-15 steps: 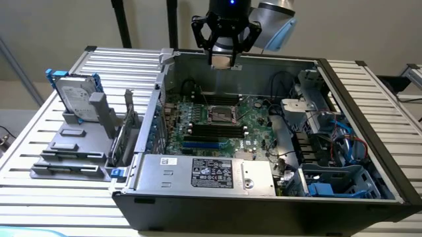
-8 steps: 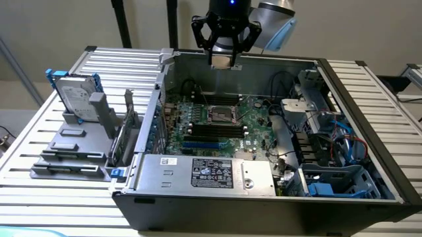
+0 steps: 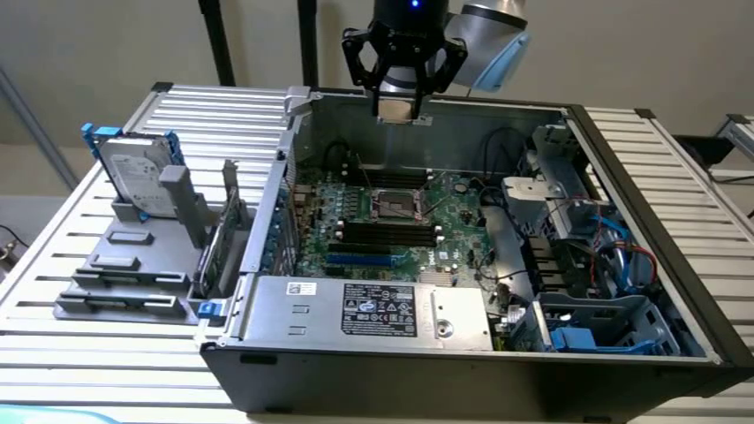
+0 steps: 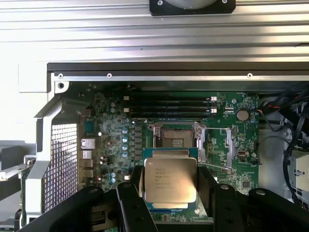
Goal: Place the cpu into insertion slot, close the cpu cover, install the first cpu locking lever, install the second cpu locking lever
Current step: 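Place the cpu into insertion slot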
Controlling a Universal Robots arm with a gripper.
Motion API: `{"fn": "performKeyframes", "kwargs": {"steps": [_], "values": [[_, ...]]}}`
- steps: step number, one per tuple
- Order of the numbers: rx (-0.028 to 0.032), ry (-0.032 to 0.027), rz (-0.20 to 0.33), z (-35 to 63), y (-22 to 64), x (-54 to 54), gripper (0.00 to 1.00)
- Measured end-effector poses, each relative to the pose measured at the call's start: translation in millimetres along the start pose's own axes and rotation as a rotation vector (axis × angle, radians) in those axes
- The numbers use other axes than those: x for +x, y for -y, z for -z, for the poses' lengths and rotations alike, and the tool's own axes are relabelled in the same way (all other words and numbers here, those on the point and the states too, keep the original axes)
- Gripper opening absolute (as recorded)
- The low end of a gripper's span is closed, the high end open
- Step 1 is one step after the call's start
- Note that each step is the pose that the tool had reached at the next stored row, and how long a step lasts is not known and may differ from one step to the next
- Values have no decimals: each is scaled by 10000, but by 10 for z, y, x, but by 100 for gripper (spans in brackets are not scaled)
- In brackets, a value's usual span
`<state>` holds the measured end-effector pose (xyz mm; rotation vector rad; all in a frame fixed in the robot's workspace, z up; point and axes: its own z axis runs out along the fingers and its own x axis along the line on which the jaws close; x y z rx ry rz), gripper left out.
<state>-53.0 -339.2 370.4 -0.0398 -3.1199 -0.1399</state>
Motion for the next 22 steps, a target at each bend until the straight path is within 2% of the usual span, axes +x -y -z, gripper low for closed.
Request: {"fn": "performKeyframes", "kwargs": {"steps": [4,7,9,11,14,22], "values": [[2,-11,-2,-1,-4,-99,55],[19,-19,-3,-2,-9,-215,55],[40,-24,-4,-5,-12,-288,55],[86,-24,-5,-8,-17,-330,55],[93,-24,-19,-9,-16,-335,55],[76,78,-1214,-15,-16,-335,55]]}}
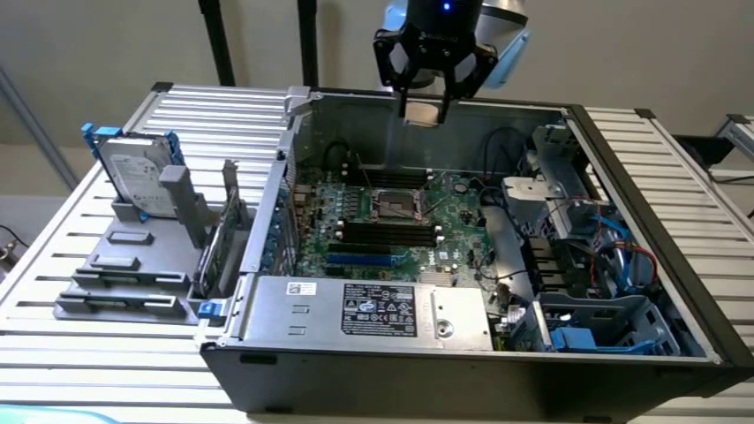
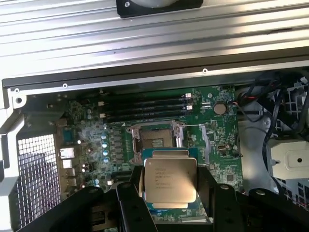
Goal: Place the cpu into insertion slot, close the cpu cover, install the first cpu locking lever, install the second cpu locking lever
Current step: 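Place the cpu into insertion slot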
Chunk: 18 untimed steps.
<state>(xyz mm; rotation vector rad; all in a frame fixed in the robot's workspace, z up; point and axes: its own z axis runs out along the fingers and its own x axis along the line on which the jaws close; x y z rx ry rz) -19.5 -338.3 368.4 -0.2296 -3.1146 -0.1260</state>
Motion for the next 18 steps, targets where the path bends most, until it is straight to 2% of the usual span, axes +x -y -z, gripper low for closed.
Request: {"fn": "performKeyframes", "kwargs": {"steps": [18], "values": [[-60,240,-3019,-11,1,0,55]]}}
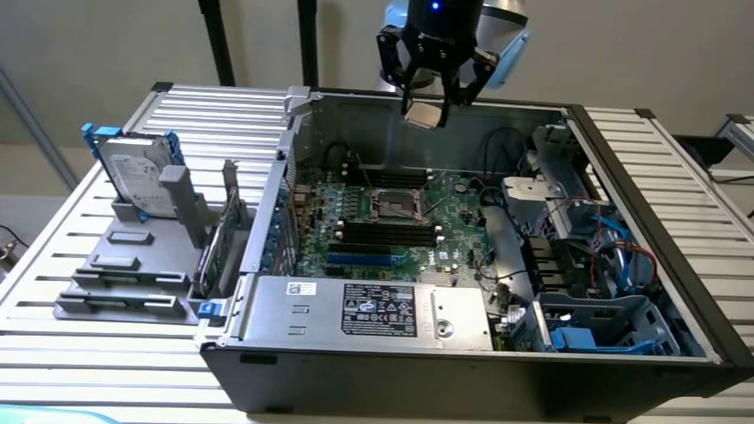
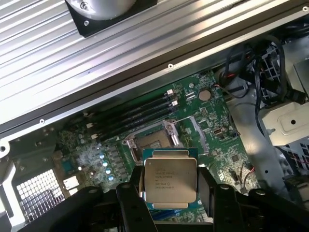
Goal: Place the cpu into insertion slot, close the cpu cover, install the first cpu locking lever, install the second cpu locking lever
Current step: 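Place the cpu into insertion slot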
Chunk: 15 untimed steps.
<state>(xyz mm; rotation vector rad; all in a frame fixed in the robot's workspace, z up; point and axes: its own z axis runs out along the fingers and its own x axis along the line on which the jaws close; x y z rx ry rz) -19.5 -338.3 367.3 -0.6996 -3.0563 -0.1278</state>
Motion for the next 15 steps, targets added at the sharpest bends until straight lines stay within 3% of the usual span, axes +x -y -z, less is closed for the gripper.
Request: {"fn": "performKeyframes", "kwargs": {"steps": [15], "values": [[-35,201,-2453,-39,3,-1,55]]}}
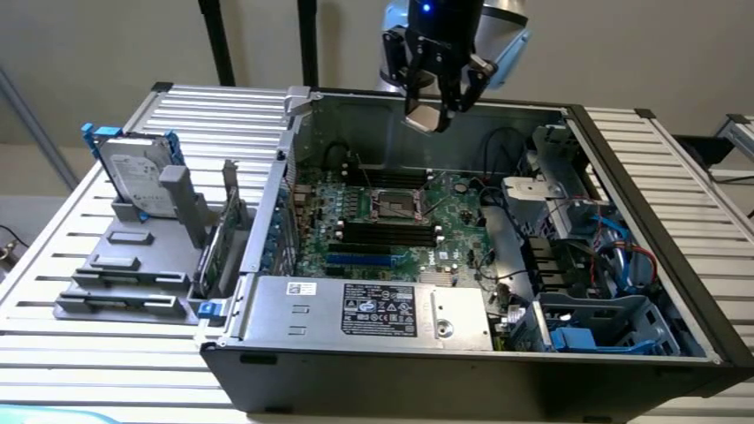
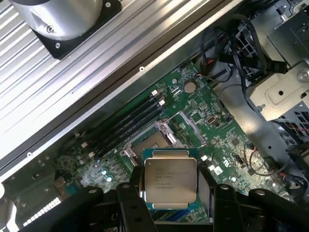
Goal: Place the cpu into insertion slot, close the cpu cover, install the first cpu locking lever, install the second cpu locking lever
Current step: 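Place the cpu into insertion slot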
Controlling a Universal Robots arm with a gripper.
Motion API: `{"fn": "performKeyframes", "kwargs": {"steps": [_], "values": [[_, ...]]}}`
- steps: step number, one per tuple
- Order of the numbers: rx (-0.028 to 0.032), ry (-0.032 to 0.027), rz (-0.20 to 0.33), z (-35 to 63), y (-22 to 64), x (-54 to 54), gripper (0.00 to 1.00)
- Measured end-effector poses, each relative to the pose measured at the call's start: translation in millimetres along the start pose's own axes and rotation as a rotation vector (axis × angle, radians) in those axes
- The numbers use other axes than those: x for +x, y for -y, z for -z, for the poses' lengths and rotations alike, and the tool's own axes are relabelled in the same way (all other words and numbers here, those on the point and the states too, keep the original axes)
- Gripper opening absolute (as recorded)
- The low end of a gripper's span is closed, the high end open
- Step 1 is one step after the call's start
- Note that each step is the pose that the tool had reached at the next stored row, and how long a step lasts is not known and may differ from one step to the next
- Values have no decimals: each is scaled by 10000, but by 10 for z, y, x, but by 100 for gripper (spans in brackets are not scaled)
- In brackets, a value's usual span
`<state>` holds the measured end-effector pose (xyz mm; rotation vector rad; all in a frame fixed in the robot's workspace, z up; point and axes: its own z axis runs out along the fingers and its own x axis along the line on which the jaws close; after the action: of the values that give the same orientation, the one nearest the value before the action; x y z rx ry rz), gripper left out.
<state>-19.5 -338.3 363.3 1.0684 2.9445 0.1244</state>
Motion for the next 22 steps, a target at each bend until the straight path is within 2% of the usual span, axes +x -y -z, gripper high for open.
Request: {"fn": "performKeyframes", "kwargs": {"steps": [22], "values": [[-82,305,-3976,-113,9,-2,55]]}}
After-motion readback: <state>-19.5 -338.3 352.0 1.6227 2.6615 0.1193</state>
